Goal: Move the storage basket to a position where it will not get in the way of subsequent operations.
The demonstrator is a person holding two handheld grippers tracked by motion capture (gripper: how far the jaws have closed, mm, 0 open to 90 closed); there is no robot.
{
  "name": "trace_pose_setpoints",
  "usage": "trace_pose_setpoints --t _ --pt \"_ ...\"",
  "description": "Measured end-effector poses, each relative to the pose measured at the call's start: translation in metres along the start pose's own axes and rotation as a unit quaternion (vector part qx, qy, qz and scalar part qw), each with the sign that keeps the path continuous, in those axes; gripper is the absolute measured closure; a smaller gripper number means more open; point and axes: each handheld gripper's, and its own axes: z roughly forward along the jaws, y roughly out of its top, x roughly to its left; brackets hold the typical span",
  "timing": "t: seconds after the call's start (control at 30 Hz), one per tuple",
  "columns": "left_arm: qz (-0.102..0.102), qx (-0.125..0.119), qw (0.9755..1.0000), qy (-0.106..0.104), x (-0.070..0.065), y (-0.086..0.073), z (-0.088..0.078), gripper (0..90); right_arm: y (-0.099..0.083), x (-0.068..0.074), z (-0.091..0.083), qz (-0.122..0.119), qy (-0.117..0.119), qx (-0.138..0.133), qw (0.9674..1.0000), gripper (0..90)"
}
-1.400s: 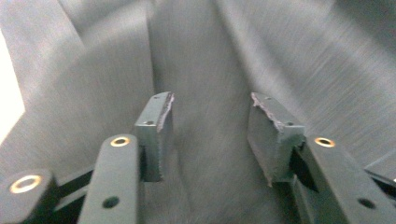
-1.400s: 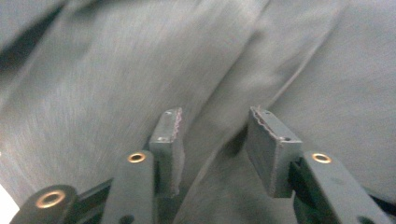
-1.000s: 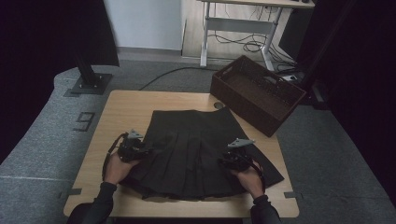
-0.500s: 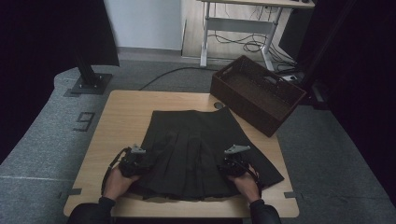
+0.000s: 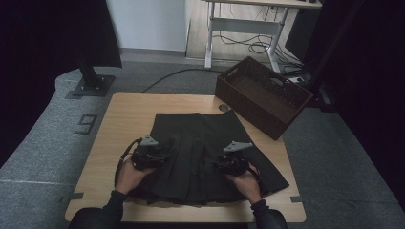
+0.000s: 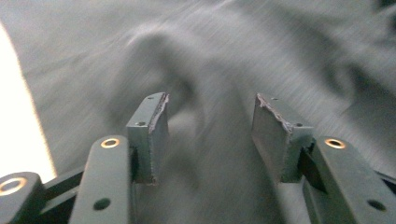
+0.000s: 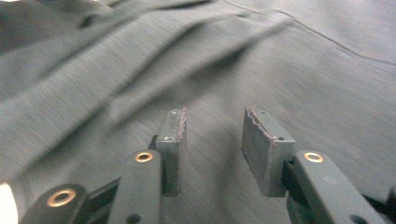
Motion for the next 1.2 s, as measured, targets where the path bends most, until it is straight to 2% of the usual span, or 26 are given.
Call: trace_pose_setpoints --t 0.07,0.13,0.23,0.3,0.43,0.5,0.57,0.63,0.7,0.8,0.9,0.93,1.0,1.13,1.2 --pt "0.013 0.013 0.9997 0.013 -0.005 0.006 0.014 46.6 0.007 0.010 0.015 -0.010 0.008 0.008 0.9999 61.1" --pt "0.015 0.032 0.9990 0.026 -0.005 0.006 0.026 46.6 0.007 0.016 0.027 -0.017 0.011 0.020 0.9996 64.1" --pt "0.013 0.055 0.9978 0.033 -0.001 0.002 0.037 46.6 -0.004 0.021 0.043 -0.026 -0.004 0.050 0.9984 68.6" --pt "0.012 0.065 0.9972 0.035 0.000 -0.002 0.042 46.4 -0.016 0.021 0.045 -0.028 -0.006 0.056 0.9980 68.9" --pt "0.023 0.083 0.9954 0.041 -0.002 -0.007 0.049 45.3 -0.025 0.022 0.037 -0.030 -0.015 0.053 0.9980 69.0" --pt "0.033 0.074 0.9957 0.045 -0.006 -0.004 0.042 45.2 -0.028 0.021 0.036 -0.034 -0.018 0.053 0.9979 70.0" --pt "0.037 0.059 0.9963 0.051 -0.004 -0.001 0.028 44.2 -0.028 0.022 0.037 -0.041 -0.023 0.053 0.9975 71.9" --pt "0.024 0.037 0.9969 0.064 0.006 0.002 0.008 43.7 -0.028 0.020 0.038 -0.042 -0.021 0.052 0.9975 73.2" --pt "0.003 0.023 0.9966 0.079 0.024 0.001 -0.012 43.2 -0.027 0.017 0.038 -0.036 -0.017 0.052 0.9979 73.9" --pt "-0.020 0.029 0.9948 0.096 0.048 -0.007 -0.027 43.8 -0.026 0.015 0.038 -0.027 -0.010 0.050 0.9983 72.2" --pt "-0.031 0.039 0.9938 0.099 0.061 -0.021 -0.031 44.4 -0.025 0.017 0.035 -0.025 -0.003 0.051 0.9984 63.0" --pt "-0.031 0.045 0.9939 0.095 0.063 -0.027 -0.030 44.8 -0.025 0.018 0.032 -0.025 -0.004 0.044 0.9987 62.8" --pt "-0.031 0.068 0.9927 0.094 0.066 -0.042 -0.024 46.1 -0.024 0.019 0.022 -0.019 -0.004 0.031 0.9993 66.3" --pt "-0.034 0.091 0.9923 0.077 0.061 -0.063 -0.014 48.4 -0.032 0.016 0.008 -0.021 -0.013 0.039 0.9989 70.9" --pt "-0.035 0.084 0.9935 0.069 0.053 -0.067 -0.014 49.2 -0.036 0.012 0.009 -0.018 -0.019 0.044 0.9987 74.0"
